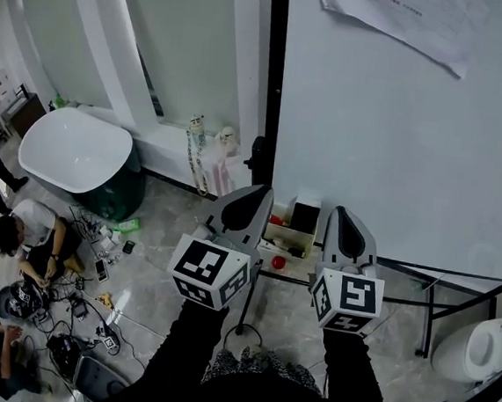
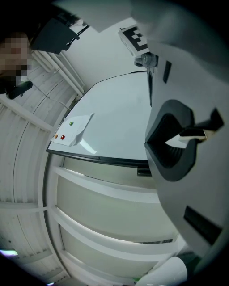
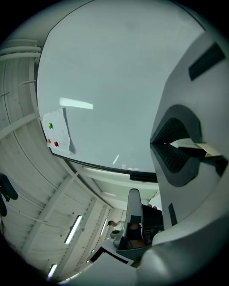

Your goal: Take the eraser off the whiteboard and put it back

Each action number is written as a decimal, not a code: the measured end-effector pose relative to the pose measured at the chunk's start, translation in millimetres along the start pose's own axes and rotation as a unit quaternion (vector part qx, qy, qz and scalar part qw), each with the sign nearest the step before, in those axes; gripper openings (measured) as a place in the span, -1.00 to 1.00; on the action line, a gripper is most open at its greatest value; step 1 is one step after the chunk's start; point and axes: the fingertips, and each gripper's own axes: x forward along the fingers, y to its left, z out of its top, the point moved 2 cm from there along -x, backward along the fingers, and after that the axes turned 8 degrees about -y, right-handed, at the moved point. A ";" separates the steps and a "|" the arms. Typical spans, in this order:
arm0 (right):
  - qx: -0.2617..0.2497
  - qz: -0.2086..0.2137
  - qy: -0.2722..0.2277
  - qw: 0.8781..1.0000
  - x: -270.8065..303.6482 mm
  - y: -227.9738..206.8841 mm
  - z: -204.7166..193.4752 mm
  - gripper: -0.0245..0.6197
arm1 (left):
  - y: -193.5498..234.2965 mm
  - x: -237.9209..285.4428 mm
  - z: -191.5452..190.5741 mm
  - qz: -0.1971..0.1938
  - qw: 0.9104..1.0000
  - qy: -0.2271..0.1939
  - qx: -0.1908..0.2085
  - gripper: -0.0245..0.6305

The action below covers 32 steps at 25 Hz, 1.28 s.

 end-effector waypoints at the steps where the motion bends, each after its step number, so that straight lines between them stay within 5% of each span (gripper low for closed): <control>1: -0.001 0.002 -0.002 1.000 -1.5 -0.6 1.8 -0.90 | -3.4 1.2 -0.3 -0.001 1.000 0.000 0.002 -0.91; 32: -0.022 0.026 0.009 0.999 -3.3 -14.2 14.7 -0.90 | -16.0 12.5 -1.9 0.028 0.999 -0.002 0.015 -0.91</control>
